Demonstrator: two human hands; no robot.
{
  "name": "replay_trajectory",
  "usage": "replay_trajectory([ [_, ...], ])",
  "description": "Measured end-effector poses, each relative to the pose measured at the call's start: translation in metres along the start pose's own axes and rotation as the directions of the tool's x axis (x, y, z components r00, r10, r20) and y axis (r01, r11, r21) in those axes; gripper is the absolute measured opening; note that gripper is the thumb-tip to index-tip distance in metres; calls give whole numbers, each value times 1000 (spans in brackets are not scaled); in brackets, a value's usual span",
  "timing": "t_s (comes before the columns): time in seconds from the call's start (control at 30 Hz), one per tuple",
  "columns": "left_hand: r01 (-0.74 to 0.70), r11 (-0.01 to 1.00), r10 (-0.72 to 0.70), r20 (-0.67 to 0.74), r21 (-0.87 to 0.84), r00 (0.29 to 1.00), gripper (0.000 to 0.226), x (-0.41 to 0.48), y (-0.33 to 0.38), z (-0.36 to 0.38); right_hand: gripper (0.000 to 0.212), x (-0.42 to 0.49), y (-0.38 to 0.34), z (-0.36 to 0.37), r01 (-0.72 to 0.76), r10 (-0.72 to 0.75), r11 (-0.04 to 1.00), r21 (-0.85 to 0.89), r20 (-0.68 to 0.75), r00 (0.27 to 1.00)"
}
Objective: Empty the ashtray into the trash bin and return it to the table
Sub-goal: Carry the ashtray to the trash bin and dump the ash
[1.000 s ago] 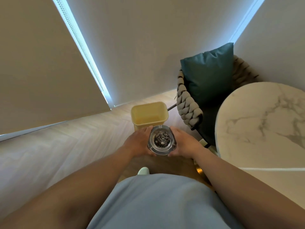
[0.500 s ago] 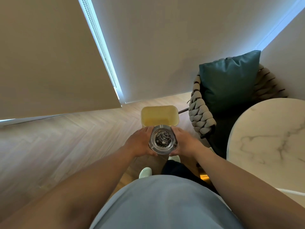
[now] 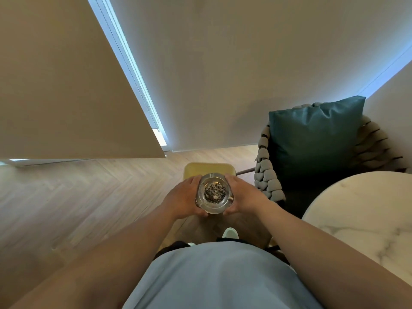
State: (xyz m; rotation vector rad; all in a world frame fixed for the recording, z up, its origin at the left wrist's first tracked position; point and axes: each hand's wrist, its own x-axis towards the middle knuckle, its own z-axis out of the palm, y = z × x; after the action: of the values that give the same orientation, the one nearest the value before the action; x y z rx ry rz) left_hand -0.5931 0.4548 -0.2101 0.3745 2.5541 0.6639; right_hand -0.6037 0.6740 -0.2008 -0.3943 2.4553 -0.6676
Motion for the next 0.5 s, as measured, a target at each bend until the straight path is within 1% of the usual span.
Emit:
replay_trajectory([
  [0.13, 26, 1000, -26, -10, -3, 1000, 117, 10, 8, 4, 103, 5, 14, -9, 24, -24, 1000, -1, 25, 999],
  [0.3, 31, 999, -31, -1, -5, 1000, 117, 24, 4, 2, 103, 15, 20, -14, 19, -19, 1000, 15, 38, 999],
  [0.5, 12, 999, -11, 29, -31, 1000, 115, 55, -13, -6, 106, 42, 25, -15, -46, 42, 994, 95, 46, 998],
])
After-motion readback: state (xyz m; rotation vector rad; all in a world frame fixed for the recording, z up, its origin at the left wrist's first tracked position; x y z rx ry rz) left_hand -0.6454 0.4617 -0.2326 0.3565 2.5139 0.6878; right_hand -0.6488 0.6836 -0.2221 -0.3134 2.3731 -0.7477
